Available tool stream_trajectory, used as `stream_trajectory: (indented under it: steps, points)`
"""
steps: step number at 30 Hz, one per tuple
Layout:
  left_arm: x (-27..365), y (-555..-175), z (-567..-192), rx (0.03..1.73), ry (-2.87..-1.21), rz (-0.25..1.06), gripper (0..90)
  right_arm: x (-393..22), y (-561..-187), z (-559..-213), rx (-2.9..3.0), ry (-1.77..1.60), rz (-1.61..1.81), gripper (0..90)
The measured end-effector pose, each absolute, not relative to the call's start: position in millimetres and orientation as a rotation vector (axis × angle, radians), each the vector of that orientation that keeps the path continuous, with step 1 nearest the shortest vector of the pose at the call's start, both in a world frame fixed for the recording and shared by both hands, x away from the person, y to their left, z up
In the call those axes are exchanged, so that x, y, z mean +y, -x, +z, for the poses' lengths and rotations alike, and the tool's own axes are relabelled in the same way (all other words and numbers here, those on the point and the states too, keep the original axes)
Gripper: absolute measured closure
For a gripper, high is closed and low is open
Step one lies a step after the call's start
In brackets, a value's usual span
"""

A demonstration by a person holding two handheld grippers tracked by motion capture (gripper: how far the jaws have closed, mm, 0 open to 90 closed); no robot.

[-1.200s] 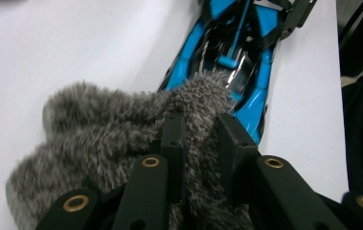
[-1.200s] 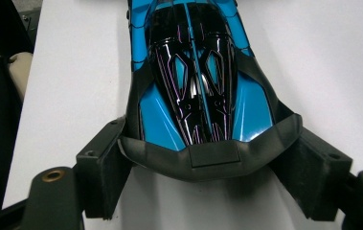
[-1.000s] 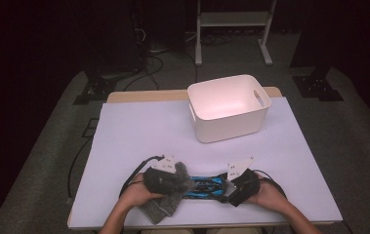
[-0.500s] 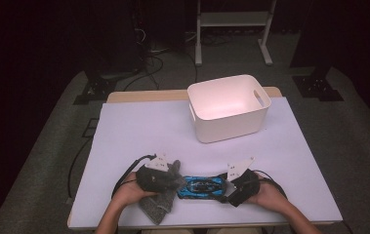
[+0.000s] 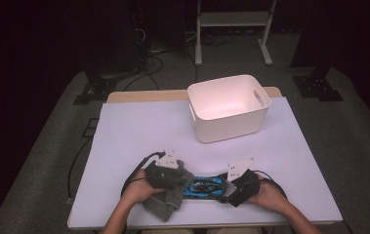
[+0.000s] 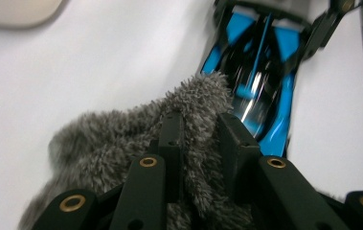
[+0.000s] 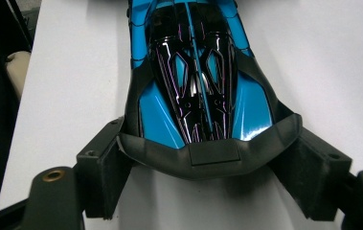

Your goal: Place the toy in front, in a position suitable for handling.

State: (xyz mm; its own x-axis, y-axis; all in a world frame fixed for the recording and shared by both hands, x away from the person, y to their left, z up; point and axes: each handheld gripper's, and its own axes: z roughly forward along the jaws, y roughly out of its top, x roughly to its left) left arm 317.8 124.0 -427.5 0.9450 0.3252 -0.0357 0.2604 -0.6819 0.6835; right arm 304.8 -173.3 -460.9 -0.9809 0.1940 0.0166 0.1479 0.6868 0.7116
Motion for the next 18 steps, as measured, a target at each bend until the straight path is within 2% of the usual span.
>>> stream_trajectory:
  steps: [4, 9, 11, 14, 16, 18]
  points:
    - [135.7, -318.5, -431.3, 0.448, -2.351, 0.099, 73.9, -173.2, -304.6, -461.0, 2.829, -0.285, 1.186, 23.9]
    - [132.6, -317.8, -431.1, 0.448, -2.351, 0.093, 73.9, -173.2, -304.4, -460.9, 2.828, -0.286, 1.185, 23.9]
    - [129.5, -315.2, -430.2, 0.42, -2.34, 0.072, 74.7, -173.4, -304.5, -461.1, 2.828, -0.283, 1.186, 23.9]
    - [115.7, -305.8, -425.7, 0.309, -2.319, -0.032, 74.5, -173.6, -304.7, -461.2, 2.828, -0.281, 1.188, 23.9]
    - [105.7, -300.7, -422.6, 0.267, -2.379, 0.017, 74.3, -173.6, -304.7, -461.1, 2.829, -0.279, 1.188, 23.9]
    - [107.0, -302.9, -422.0, 0.267, -2.377, 0.008, 74.4, -173.8, -304.7, -461.3, 2.828, -0.278, 1.188, 23.9]
